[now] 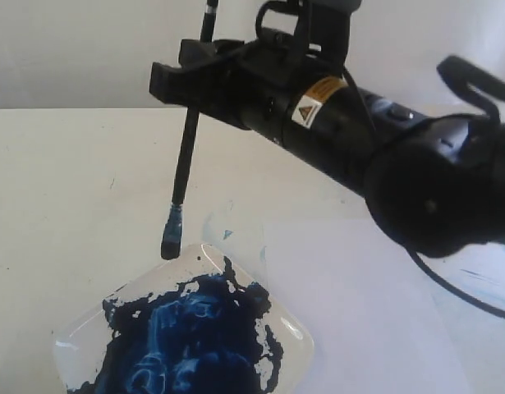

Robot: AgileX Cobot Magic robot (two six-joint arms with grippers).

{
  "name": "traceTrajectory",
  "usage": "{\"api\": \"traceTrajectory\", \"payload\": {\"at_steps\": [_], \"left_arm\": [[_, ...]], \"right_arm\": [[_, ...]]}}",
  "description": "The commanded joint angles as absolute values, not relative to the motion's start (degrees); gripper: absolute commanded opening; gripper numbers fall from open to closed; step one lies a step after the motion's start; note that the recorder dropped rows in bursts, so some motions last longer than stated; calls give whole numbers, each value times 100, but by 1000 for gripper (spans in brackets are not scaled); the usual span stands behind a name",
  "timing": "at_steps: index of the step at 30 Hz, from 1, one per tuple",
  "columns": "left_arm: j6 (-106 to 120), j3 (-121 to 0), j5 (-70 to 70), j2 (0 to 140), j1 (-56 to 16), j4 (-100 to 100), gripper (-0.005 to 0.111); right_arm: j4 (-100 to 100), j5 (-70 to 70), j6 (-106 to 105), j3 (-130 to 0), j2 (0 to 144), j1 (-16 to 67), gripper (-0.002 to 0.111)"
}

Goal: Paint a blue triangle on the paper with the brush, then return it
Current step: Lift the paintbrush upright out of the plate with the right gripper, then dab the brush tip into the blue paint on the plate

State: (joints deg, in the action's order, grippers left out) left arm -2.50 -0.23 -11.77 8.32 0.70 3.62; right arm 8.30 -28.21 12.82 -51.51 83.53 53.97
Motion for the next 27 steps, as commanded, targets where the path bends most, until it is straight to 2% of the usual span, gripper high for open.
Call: {"api": "traceTrajectory", "payload": {"at_steps": [1, 10, 16, 27], "left_arm": [[-264, 0, -1164, 864, 89, 404, 0], [-264, 0, -1164, 864, 89, 404, 0], [-264, 0, -1164, 864, 89, 404, 0], [-264, 0, -1164, 864, 89, 404, 0]], "right_arm": [[232, -3575, 1826, -4541, 8297, 5418, 0], [-226, -4643, 1813, -3857, 8297, 5418, 0], [-243, -4622, 1579, -3595, 8297, 5418, 0], [963, -4816, 1414, -3338, 8853, 5418, 0]]}}
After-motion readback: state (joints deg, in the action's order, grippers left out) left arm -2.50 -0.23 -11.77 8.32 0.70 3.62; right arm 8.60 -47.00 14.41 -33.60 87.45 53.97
